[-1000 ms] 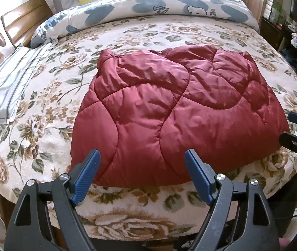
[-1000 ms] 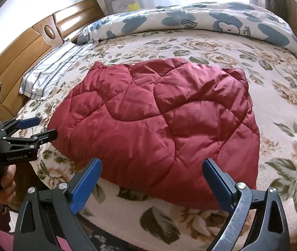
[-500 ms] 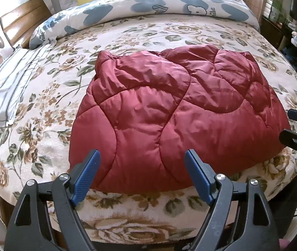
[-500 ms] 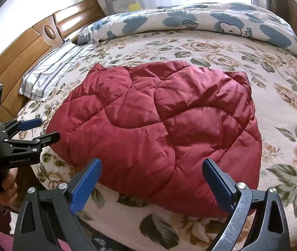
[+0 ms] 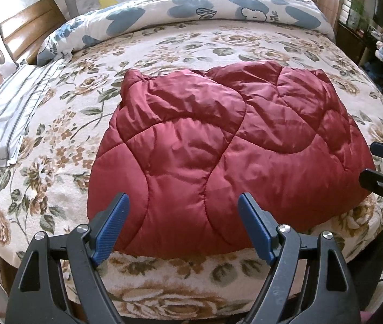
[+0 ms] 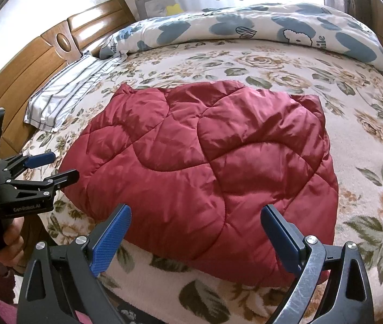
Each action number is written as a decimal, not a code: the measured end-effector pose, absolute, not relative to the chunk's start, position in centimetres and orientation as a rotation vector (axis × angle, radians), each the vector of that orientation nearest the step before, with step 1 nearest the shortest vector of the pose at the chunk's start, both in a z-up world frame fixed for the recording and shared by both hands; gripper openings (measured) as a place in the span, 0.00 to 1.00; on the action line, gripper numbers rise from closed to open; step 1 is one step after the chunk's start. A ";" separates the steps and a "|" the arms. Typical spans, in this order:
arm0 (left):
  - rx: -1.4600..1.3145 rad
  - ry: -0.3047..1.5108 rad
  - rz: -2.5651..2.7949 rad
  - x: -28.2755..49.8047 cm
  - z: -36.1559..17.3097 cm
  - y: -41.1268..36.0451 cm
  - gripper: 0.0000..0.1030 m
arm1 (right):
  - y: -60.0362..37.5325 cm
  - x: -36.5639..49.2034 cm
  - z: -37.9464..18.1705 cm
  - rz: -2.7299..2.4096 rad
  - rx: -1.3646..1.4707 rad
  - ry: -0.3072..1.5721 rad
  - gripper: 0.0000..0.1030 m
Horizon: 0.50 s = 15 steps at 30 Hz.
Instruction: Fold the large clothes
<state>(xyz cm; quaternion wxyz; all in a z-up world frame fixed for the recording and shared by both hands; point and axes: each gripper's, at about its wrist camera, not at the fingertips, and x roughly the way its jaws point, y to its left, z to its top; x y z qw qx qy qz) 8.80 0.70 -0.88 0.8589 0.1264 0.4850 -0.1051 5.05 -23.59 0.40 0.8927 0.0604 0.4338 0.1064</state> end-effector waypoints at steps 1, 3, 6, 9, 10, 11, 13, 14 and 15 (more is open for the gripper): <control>0.267 1.018 -0.221 8.8 -0.9 0.6 0.81 | -23.6 5.1 0.4 0.221 0.125 0.900 0.95; 0.269 1.017 -0.222 8.9 -0.9 0.6 0.81 | -23.6 5.1 0.4 0.222 0.124 0.901 0.95; 0.270 1.015 -0.223 9.1 -0.9 0.5 0.81 | -23.6 5.3 0.4 0.222 0.123 0.902 0.95; 0.273 1.015 -0.223 9.2 -0.9 0.3 0.81 | -23.5 5.3 0.4 0.221 0.125 0.901 0.95; 0.273 1.016 -0.224 9.2 -0.9 0.3 0.81 | -23.5 5.3 0.4 0.220 0.124 0.902 0.95; 0.273 1.016 -0.224 9.3 -0.9 0.2 0.81 | -23.5 5.3 0.4 0.220 0.124 0.902 0.95; 0.273 1.017 -0.223 9.2 -0.9 0.2 0.81 | -23.5 5.3 0.4 0.221 0.125 0.902 0.95; 0.272 1.017 -0.224 9.2 -0.9 0.2 0.81 | -23.5 5.3 0.4 0.221 0.125 0.902 0.95; 0.270 1.019 -0.224 9.3 -0.9 0.3 0.81 | -23.5 5.3 0.4 0.221 0.124 0.902 0.95</control>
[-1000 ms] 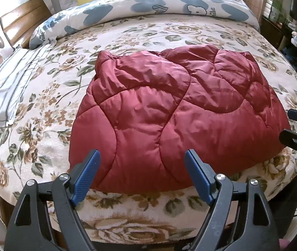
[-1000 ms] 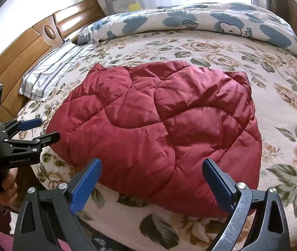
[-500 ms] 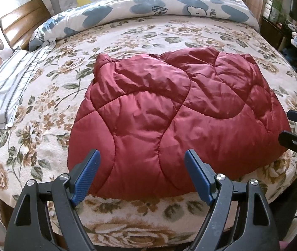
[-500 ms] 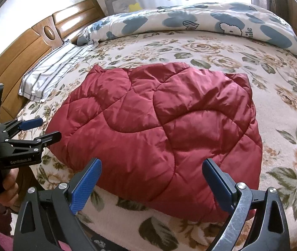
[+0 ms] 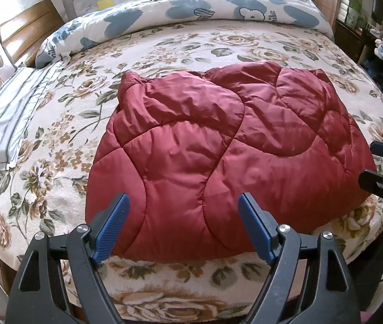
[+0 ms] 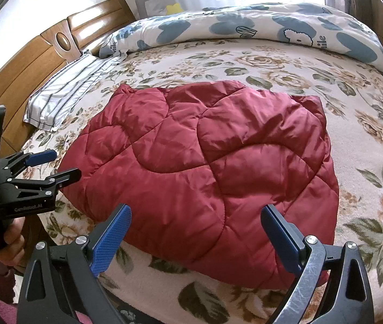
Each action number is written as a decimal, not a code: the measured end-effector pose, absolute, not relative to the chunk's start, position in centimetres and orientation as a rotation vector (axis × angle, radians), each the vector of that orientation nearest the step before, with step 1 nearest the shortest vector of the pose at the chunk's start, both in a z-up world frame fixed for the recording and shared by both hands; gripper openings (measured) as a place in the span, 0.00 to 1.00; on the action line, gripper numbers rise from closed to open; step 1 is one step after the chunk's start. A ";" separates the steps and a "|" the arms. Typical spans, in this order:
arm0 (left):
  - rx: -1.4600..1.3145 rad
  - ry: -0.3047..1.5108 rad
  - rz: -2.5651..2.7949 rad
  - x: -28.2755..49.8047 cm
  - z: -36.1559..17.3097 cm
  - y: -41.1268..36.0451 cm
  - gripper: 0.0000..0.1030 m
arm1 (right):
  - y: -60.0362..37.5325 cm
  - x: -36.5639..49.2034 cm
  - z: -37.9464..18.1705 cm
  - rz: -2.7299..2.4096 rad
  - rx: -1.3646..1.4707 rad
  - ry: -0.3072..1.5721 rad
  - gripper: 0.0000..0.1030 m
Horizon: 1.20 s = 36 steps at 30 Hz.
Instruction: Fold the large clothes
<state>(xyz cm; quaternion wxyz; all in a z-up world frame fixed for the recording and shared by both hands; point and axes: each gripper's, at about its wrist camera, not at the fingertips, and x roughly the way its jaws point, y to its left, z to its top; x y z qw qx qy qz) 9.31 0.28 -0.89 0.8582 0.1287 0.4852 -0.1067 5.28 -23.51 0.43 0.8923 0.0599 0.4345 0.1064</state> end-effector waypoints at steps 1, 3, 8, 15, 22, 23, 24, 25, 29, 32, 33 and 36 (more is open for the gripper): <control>0.271 1.019 -0.227 9.4 -0.9 0.2 0.81 | -23.5 5.3 0.4 0.220 0.124 0.902 0.95; 0.274 1.018 -0.224 9.4 -0.9 0.2 0.81 | -23.5 5.3 0.4 0.221 0.125 0.902 0.95; 0.273 1.018 -0.224 9.4 -0.9 0.2 0.81 | -23.5 5.3 0.4 0.221 0.125 0.902 0.95; 0.275 1.018 -0.222 9.5 -0.9 0.1 0.81 | -23.5 5.3 0.4 0.220 0.125 0.902 0.95; 0.274 1.019 -0.223 9.5 -1.0 0.1 0.81 | -23.6 5.4 0.4 0.221 0.125 0.903 0.95; 0.274 1.018 -0.224 9.5 -1.0 0.1 0.81 | -23.6 5.4 0.4 0.220 0.125 0.903 0.95; 0.275 1.018 -0.223 9.5 -1.0 0.1 0.81 | -23.6 5.6 0.4 0.220 0.126 0.904 0.95; 0.276 1.018 -0.222 9.5 -1.0 0.1 0.81 | -23.6 5.6 0.4 0.221 0.126 0.904 0.95; 0.275 1.018 -0.220 9.6 -1.0 0.1 0.81 | -23.6 5.6 0.4 0.221 0.125 0.905 0.95; 0.275 1.019 -0.221 9.6 -1.0 0.1 0.81 | -23.6 5.8 0.4 0.222 0.126 0.904 0.95; 0.274 1.019 -0.219 9.7 -1.0 0.1 0.81 | -23.7 5.7 0.4 0.221 0.125 0.905 0.95; 0.273 1.019 -0.222 9.6 -1.0 0.1 0.81 | -23.7 5.7 0.4 0.221 0.126 0.904 0.95</control>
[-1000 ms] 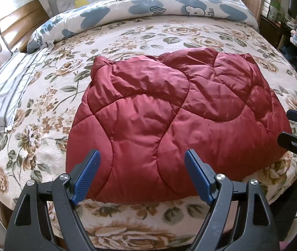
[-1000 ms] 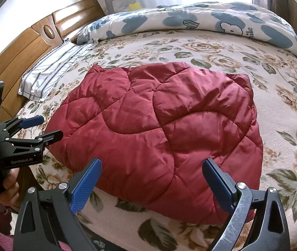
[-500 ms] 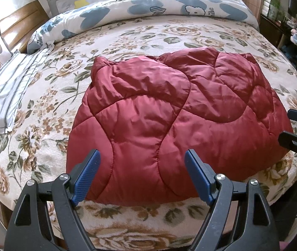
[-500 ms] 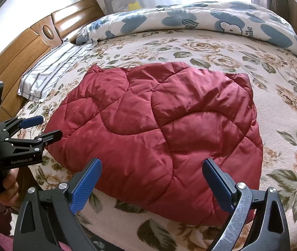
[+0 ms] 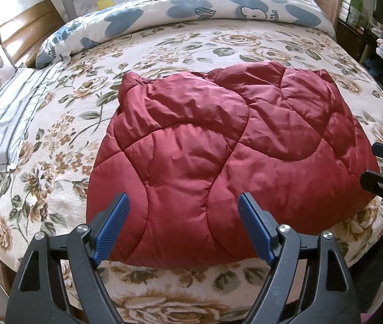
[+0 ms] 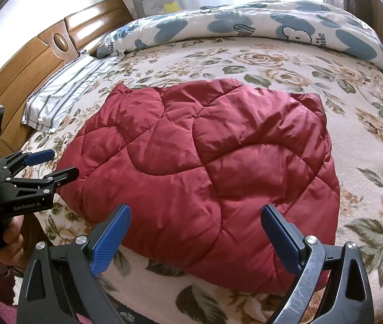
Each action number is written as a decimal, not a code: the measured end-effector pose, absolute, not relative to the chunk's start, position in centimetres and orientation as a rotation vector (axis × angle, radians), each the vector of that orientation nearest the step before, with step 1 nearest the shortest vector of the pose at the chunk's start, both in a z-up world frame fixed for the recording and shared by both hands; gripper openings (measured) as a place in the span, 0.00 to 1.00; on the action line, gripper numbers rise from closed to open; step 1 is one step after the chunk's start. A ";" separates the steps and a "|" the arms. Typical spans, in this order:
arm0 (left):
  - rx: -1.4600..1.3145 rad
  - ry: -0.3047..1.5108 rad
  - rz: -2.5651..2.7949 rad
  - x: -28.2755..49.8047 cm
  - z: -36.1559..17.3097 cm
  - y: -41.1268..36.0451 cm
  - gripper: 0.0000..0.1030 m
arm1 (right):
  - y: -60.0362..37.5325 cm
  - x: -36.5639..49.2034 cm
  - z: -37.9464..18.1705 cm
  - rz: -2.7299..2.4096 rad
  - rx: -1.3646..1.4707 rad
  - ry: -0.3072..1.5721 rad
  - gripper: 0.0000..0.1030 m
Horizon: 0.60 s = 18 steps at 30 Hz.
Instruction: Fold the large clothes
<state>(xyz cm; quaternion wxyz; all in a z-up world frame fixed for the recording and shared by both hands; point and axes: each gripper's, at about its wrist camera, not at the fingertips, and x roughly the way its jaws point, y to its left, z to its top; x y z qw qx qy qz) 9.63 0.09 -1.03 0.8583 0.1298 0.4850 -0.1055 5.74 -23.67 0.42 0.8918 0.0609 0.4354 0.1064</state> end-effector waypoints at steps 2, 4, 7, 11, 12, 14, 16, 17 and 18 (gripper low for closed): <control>0.272 1.019 -0.223 9.7 -1.0 0.1 0.81 | -23.8 6.0 0.4 0.217 0.129 0.906 0.95; 0.262 1.019 -0.228 10.0 -0.9 0.3 0.81 | -23.8 6.1 0.2 0.215 0.132 0.905 0.95; 0.260 1.017 -0.226 10.3 -0.8 0.4 0.81 | -24.2 6.4 -0.3 0.209 0.137 0.909 0.95; 0.257 1.011 -0.230 10.7 -0.6 0.4 0.81 | -24.5 6.3 -0.5 0.205 0.142 0.907 0.95; 0.260 1.009 -0.229 10.6 -0.6 0.3 0.81 | -24.6 6.3 -0.5 0.204 0.143 0.907 0.95; 0.259 1.010 -0.232 10.6 -0.7 0.1 0.81 | -24.6 6.3 -0.5 0.203 0.145 0.907 0.95; 0.257 1.011 -0.232 10.5 -0.7 0.0 0.81 | -24.7 6.3 -0.5 0.201 0.147 0.908 0.95; 0.259 1.010 -0.230 10.4 -0.7 -0.1 0.81 | -24.7 6.2 -0.5 0.201 0.147 0.908 0.95; 0.257 1.011 -0.232 10.4 -0.7 -0.1 0.81 | -24.7 6.2 -0.5 0.202 0.147 0.908 0.95</control>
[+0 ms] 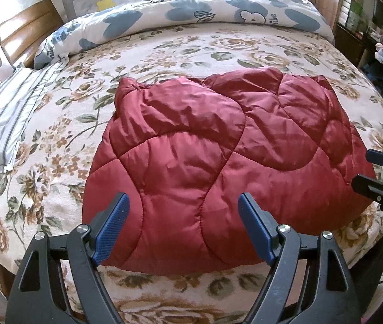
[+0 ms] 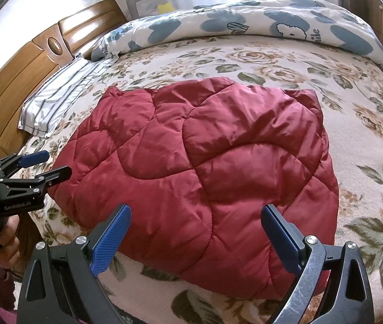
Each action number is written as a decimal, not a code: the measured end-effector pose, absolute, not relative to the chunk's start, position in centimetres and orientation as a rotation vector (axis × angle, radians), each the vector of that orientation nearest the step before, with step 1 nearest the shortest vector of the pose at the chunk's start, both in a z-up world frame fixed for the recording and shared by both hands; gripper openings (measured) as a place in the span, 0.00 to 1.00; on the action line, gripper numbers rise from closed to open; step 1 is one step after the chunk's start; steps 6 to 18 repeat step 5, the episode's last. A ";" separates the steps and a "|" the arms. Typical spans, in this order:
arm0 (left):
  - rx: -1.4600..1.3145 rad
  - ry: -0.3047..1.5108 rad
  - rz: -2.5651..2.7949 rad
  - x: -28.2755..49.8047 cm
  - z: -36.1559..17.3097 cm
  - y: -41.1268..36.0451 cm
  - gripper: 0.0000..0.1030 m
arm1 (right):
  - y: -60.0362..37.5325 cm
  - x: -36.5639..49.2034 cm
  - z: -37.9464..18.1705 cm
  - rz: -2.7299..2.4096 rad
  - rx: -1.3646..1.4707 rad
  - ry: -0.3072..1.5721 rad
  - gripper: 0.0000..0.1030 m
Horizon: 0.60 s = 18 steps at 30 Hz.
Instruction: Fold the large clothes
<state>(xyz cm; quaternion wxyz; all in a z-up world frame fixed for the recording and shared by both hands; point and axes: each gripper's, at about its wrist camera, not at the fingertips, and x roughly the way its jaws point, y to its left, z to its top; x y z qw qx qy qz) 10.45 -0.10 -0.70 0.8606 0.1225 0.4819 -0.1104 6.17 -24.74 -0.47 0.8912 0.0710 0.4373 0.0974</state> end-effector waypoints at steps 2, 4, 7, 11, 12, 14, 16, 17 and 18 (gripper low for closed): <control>0.253 1.013 -0.234 10.4 -0.7 -0.2 0.81 | -24.8 6.2 -0.4 0.202 0.146 0.907 0.95; 0.251 1.011 -0.233 10.4 -0.7 -0.1 0.81 | -24.8 6.3 -0.4 0.202 0.145 0.906 0.95; 0.246 1.013 -0.238 10.4 -0.8 -0.1 0.81 | -24.8 6.3 -0.5 0.202 0.146 0.906 0.95; 0.246 1.013 -0.238 10.4 -0.8 -0.1 0.81 | -24.8 6.3 -0.5 0.202 0.146 0.906 0.95; 0.246 1.013 -0.238 10.4 -0.8 -0.1 0.81 | -24.8 6.3 -0.5 0.202 0.146 0.906 0.95; 0.246 1.013 -0.238 10.4 -0.8 -0.1 0.81 | -24.8 6.3 -0.5 0.202 0.146 0.906 0.95; 0.246 1.013 -0.238 10.4 -0.8 -0.1 0.81 | -24.8 6.3 -0.5 0.202 0.146 0.906 0.95; 0.246 1.013 -0.238 10.4 -0.8 -0.1 0.81 | -24.8 6.3 -0.5 0.202 0.146 0.906 0.95; 0.246 1.013 -0.238 10.4 -0.8 -0.1 0.81 | -24.8 6.3 -0.5 0.202 0.146 0.906 0.95</control>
